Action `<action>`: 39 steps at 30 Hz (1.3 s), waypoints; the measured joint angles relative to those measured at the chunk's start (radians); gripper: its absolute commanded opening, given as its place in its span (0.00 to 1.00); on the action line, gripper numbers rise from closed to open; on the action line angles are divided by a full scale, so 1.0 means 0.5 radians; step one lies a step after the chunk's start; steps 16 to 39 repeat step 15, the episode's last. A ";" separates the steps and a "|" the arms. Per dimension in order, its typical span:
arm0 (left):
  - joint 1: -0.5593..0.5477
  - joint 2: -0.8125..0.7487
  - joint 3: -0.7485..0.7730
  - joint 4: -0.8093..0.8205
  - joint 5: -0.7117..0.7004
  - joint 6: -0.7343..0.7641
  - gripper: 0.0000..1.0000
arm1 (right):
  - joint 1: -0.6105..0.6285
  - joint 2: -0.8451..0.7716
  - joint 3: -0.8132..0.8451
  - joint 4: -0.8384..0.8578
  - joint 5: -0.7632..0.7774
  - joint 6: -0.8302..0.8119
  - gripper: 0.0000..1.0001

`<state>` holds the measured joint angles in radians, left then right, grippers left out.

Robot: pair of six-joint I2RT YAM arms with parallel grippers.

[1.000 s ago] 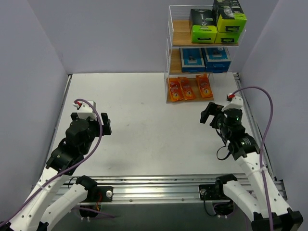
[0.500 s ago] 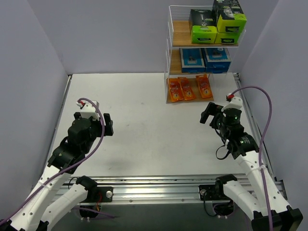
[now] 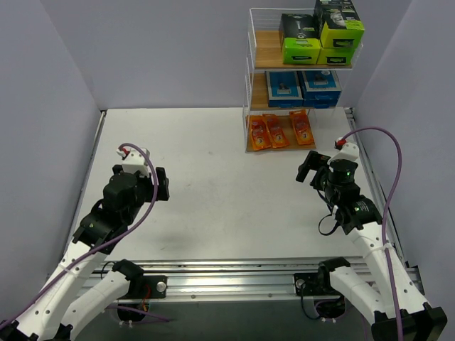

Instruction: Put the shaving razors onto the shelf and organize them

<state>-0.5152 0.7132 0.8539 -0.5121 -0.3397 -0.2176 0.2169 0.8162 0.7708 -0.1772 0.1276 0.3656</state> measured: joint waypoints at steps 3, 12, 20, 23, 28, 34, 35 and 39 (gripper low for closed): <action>0.000 0.005 0.000 0.000 0.006 0.004 0.94 | 0.000 0.001 0.000 0.000 0.002 0.000 1.00; 0.000 0.011 0.000 0.000 0.017 0.005 0.94 | 0.000 0.032 0.000 -0.004 0.014 0.000 1.00; 0.000 0.011 0.000 0.000 0.023 0.005 0.94 | 0.000 0.027 0.000 -0.005 0.015 0.001 1.00; 0.000 0.011 0.000 0.000 0.023 0.005 0.94 | 0.000 0.027 0.000 -0.005 0.015 0.001 1.00; 0.000 0.011 0.000 0.000 0.023 0.005 0.94 | 0.000 0.027 0.000 -0.005 0.015 0.001 1.00; 0.000 0.011 0.000 0.000 0.023 0.005 0.94 | 0.000 0.027 0.000 -0.005 0.015 0.001 1.00; 0.000 0.011 0.000 0.000 0.023 0.005 0.94 | 0.000 0.027 0.000 -0.005 0.015 0.001 1.00; 0.000 0.011 0.000 0.000 0.023 0.005 0.94 | 0.000 0.027 0.000 -0.005 0.015 0.001 1.00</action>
